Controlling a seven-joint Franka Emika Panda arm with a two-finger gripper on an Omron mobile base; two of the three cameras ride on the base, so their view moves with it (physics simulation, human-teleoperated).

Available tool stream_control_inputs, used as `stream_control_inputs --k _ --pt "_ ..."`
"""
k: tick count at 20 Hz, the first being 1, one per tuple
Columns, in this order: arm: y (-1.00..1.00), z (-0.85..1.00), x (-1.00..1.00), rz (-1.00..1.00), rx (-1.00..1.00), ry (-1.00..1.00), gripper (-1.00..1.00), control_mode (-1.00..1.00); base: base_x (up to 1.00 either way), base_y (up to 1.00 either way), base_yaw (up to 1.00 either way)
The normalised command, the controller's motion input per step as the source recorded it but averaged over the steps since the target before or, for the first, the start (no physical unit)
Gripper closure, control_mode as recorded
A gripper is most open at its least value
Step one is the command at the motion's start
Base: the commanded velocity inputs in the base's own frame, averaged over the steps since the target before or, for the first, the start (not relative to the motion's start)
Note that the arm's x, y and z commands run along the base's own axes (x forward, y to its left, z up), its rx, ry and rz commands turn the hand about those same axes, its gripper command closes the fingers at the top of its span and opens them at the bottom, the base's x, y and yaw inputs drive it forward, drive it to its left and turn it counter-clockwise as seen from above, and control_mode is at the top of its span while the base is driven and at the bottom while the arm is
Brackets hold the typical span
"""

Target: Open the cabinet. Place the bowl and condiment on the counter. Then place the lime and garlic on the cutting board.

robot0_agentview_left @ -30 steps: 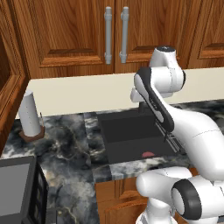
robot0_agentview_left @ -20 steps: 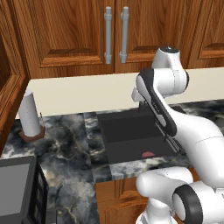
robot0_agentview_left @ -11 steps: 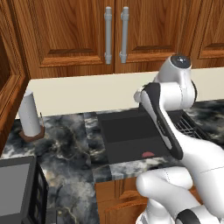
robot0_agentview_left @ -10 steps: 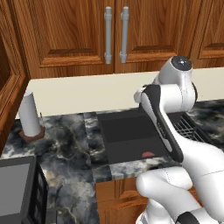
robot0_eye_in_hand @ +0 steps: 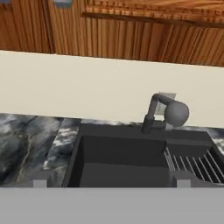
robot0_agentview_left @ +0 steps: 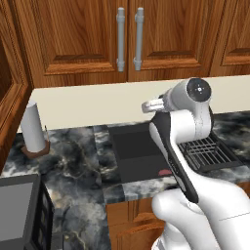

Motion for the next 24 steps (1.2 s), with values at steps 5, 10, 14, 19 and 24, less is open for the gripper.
stream_control_inputs --k 5,10,14,19,24 --pt "0.2 0.5 -0.1 -0.02 0.0 -0.22 -1.0 -1.0 0.0 0.0 0.0" --pt "0.11 0.56 -0.11 -0.02 0.01 -0.2 -1.0 -1.0 0.0 0.0 0.0" --pt "0.0 0.58 -0.16 -0.01 0.01 -0.21 -1.0 -1.0 0.0 0.0 0.0" --pt "0.04 0.53 -0.22 0.0 0.0 -0.22 -1.0 -1.0 0.0 0.0 0.0" --pt "0.13 0.29 -0.17 0.0 0.0 -0.19 -1.0 -1.0 0.0 0.0 0.0"
